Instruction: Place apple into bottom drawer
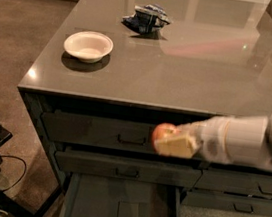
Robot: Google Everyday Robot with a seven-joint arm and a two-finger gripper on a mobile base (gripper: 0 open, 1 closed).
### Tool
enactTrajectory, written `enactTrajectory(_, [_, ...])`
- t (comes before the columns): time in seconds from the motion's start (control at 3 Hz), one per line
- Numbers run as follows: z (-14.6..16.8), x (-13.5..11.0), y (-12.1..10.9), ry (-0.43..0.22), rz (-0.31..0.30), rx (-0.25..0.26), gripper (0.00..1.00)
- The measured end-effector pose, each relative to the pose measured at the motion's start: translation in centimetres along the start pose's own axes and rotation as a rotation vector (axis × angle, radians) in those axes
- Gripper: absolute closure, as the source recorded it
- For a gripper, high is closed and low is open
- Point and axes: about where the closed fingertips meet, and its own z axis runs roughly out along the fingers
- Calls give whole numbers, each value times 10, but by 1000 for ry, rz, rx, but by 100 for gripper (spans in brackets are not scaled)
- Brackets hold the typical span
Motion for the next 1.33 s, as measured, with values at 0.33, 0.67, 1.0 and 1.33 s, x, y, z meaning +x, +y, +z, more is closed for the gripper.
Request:
enactTrajectory(0.33, [34, 66, 4, 5, 126, 31, 100])
enactTrajectory(0.67, [68, 119, -1, 29, 230, 49, 100])
enactTrajectory(1.0, [68, 119, -3, 27, 229, 59, 100])
enactTrajectory(1.33, [90, 147, 4, 19, 290, 40, 100])
